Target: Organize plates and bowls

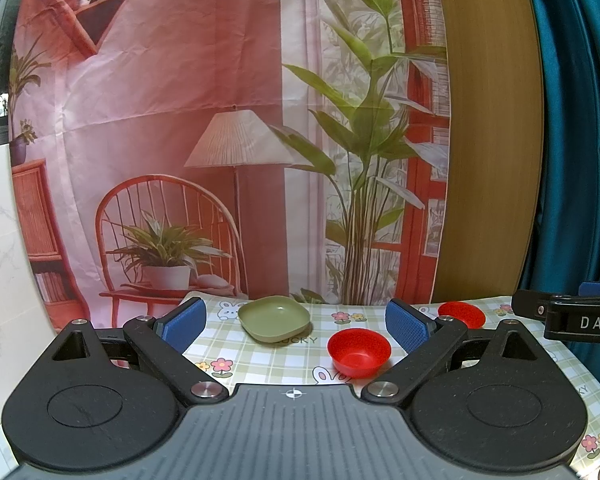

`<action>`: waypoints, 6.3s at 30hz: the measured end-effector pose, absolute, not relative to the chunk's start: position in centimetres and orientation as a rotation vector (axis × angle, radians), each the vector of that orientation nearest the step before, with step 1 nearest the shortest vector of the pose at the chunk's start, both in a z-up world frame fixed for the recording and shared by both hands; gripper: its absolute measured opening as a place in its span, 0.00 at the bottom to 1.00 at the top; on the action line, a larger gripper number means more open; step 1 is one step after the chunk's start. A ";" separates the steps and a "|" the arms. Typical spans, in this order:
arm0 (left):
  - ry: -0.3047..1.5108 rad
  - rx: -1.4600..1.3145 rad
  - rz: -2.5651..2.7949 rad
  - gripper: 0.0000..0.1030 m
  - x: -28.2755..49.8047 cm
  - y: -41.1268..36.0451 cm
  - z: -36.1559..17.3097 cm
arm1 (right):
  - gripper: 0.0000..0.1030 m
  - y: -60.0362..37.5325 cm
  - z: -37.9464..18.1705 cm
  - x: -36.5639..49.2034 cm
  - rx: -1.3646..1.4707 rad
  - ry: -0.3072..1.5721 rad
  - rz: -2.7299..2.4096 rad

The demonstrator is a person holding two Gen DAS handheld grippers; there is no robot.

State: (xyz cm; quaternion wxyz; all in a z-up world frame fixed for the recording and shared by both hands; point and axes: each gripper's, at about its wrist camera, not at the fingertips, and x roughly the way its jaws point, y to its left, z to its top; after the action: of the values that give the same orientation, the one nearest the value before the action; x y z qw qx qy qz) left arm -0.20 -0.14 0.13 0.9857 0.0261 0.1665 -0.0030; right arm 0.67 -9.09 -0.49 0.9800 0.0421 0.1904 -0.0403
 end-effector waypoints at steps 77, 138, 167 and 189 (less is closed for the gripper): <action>0.777 0.062 0.000 0.81 13.0 4.3 -12.9 | 0.85 -10.9 -14.0 14.3 0.072 0.603 0.081; 0.958 -0.102 -0.052 0.06 11.7 3.1 -20.2 | 0.05 -9.6 -20.3 13.4 0.220 0.801 0.194; 1.025 -0.108 -0.119 0.07 13.1 2.0 -22.1 | 0.21 -10.6 -21.6 11.2 0.283 0.909 0.147; 0.951 -0.049 -0.142 0.05 12.8 0.8 -22.0 | 0.06 -11.8 -21.7 11.8 0.340 0.887 0.112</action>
State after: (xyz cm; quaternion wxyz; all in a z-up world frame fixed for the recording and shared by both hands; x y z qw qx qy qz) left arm 12.80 0.82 -21.98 0.8865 -0.0236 0.4572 -0.0681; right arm 11.76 -11.77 -21.66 0.8877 0.1636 0.4269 0.0541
